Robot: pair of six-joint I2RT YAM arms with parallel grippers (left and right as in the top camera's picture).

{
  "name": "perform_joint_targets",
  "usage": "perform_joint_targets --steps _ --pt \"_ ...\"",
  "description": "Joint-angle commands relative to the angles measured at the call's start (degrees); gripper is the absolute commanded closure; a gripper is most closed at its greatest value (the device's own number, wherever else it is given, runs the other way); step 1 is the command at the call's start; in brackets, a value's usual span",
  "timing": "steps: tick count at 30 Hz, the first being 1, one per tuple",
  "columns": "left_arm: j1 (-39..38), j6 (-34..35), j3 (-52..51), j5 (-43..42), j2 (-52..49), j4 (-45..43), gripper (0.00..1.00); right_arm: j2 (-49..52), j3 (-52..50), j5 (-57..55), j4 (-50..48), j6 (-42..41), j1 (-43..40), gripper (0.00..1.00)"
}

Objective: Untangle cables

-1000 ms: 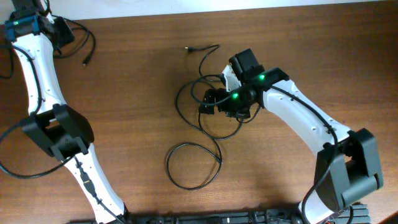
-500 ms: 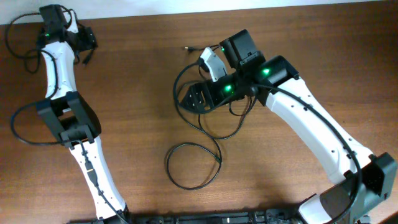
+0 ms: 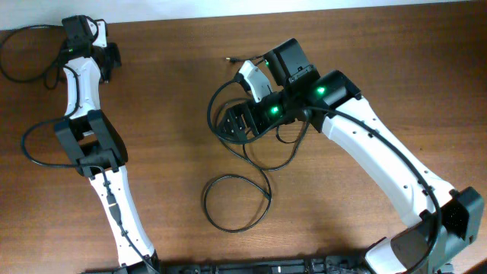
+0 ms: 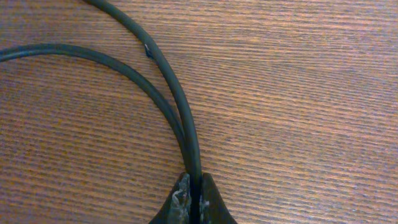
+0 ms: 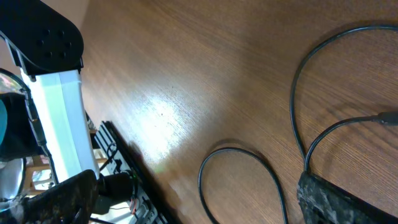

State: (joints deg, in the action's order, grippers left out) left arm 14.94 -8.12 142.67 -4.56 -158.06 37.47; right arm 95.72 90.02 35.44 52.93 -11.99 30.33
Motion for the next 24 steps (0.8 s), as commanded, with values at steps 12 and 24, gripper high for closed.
perform_joint_targets --steps 12,24 --pt "-5.49 12.02 0.44 -27.58 23.17 11.32 0.09 0.55 1.01 -15.19 6.58 -9.84 -4.39 0.01" --pt "-30.51 11.17 -1.20 -19.71 23.67 42.66 0.01 0.55 1.01 -25.16 19.34 -10.86 -46.90 0.01"
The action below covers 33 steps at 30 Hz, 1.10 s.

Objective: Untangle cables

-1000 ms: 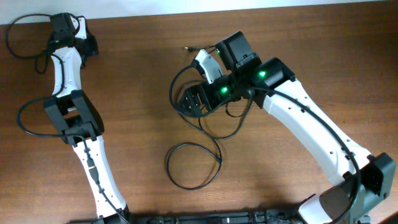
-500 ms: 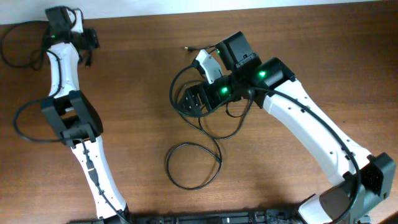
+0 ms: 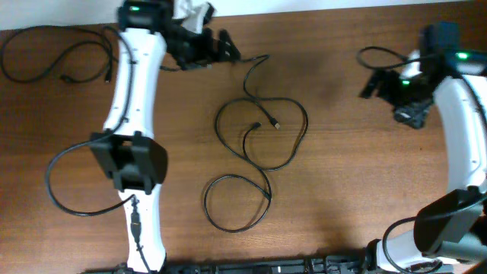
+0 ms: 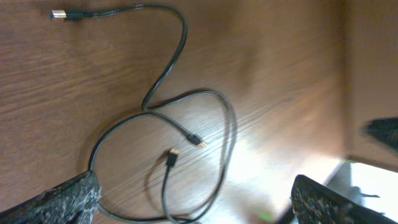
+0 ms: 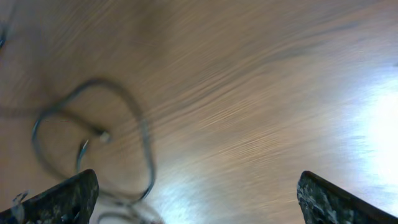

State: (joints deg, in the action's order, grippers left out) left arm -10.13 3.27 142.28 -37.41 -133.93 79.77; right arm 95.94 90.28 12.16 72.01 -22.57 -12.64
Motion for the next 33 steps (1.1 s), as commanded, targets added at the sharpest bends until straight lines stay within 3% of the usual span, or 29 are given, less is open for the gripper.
perform_joint_targets --steps 1,6,8,9,11,14,19,22,23,25,33 --pt "-7.76 -0.22 -1.73 14.97 -0.46 0.35 0.01 0.33 0.74 -1.90 0.26 -0.28 -5.42 0.01" --pt "-16.85 2.56 -12.83 25.33 -0.46 -8.66 0.01 0.33 0.74 -1.92 0.20 -0.26 -7.67 0.01" --pt "-17.09 2.82 -17.14 26.60 -0.46 -16.26 0.14 0.33 0.74 -1.92 0.20 -0.26 -7.67 0.01" --pt "-17.09 4.11 -19.37 27.71 -0.46 -20.06 0.16 0.33 0.74 -1.92 0.20 -0.26 -7.67 0.01" --pt "-17.09 7.56 -23.19 30.86 -0.46 -25.27 0.12 0.33 0.74 -1.92 0.20 -0.26 -7.69 0.01" --pt "-17.09 7.85 -24.22 37.03 -0.46 -26.38 0.11 0.33 0.74 -1.92 0.20 -0.26 -7.67 0.01" --pt "-17.09 8.68 -24.41 37.46 -0.74 -27.82 0.16 0.33 0.74 -1.92 0.20 -0.26 -7.67 0.01" --pt "-17.09 10.21 -26.05 37.42 -1.25 -31.04 0.31 0.33 0.74 -1.92 0.22 -0.26 -7.69 0.01" --pt "-17.09 10.21 -26.73 37.40 -1.25 -32.41 0.43 0.33 0.74 -1.92 0.22 -0.26 -7.67 0.01" --pt "-17.09 10.19 -27.52 37.42 -1.25 -34.03 0.56 0.33 0.74 -1.92 0.20 -0.26 -7.69 0.01" --pt "-17.09 10.19 -30.47 37.44 -1.29 -37.46 0.60 0.33 0.74 -1.92 0.20 -0.26 -7.67 0.01"
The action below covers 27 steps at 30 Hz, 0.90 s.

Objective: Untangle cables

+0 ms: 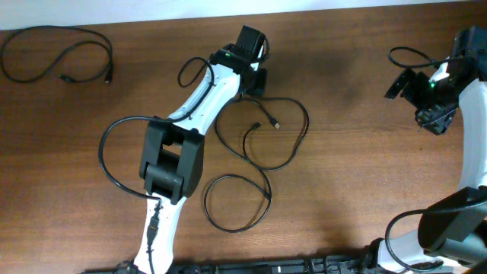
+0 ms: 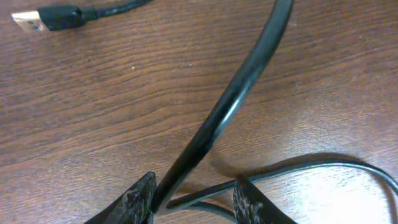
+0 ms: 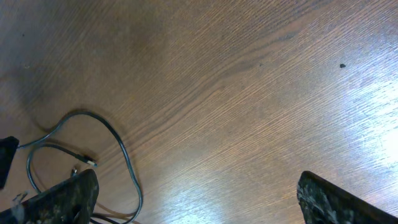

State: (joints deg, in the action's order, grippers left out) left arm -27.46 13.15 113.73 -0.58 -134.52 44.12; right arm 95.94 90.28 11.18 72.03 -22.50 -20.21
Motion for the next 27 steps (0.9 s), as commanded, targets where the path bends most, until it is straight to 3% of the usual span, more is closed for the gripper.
perform_joint_targets --steps 1,4,7,14,20,23,27 --pt "0.24 0.31 -2.05 0.61 -0.70 -2.73 0.63 0.33 0.74 -0.94 0.17 -0.33 -0.11 0.01" --pt "0.24 0.31 -2.05 0.59 -0.68 -4.15 1.00 0.33 0.74 -0.94 0.17 -0.33 -0.13 0.01" --pt "0.24 0.31 -0.98 -0.50 2.43 -3.87 1.00 0.33 0.74 -0.94 0.17 -0.33 -0.11 0.01" --pt "0.39 1.05 -0.24 -24.52 23.78 -10.36 1.00 0.33 0.74 -0.94 0.17 -0.33 -0.11 0.01" --pt "2.95 4.28 -0.24 -24.52 39.47 -17.59 1.00 0.33 0.74 -0.94 0.17 -0.33 -0.11 0.01" --pt "10.29 10.54 -0.24 -24.50 46.66 -22.34 1.00 0.33 0.74 -0.94 0.20 -0.33 -0.13 0.01" --pt "22.84 12.57 -0.26 -22.38 53.42 -22.62 1.00 0.33 0.74 -0.94 0.17 -0.33 -0.11 0.01"
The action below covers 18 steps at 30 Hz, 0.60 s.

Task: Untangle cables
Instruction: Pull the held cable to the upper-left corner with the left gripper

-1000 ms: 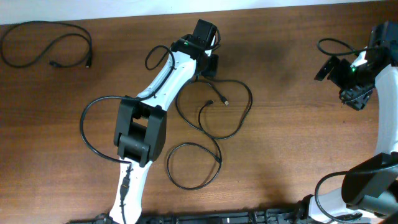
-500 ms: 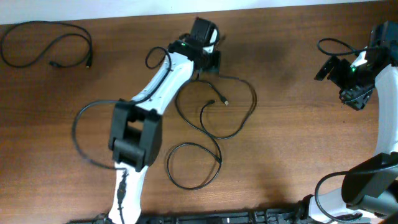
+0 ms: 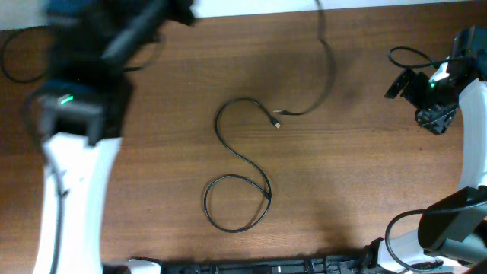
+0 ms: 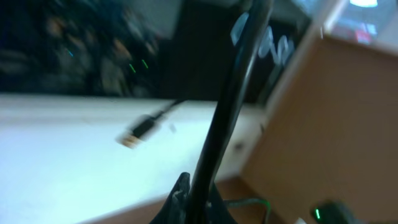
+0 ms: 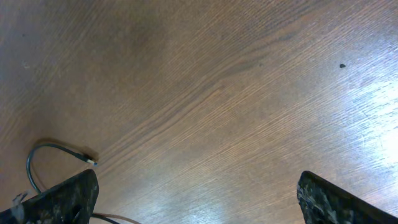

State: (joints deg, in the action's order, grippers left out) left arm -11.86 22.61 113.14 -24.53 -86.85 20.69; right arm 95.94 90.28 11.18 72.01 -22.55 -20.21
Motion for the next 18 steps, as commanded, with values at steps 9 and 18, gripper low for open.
perform_joint_targets --steps 9,18 --pt "25.46 3.10 0.31 39.28 8.11 23.15 1.00 0.33 0.74 -0.94 0.20 -0.28 -0.11 0.01" --pt "41.27 9.81 0.31 44.04 -5.60 28.50 1.00 0.33 0.74 -0.94 0.20 -0.28 -0.13 0.01"
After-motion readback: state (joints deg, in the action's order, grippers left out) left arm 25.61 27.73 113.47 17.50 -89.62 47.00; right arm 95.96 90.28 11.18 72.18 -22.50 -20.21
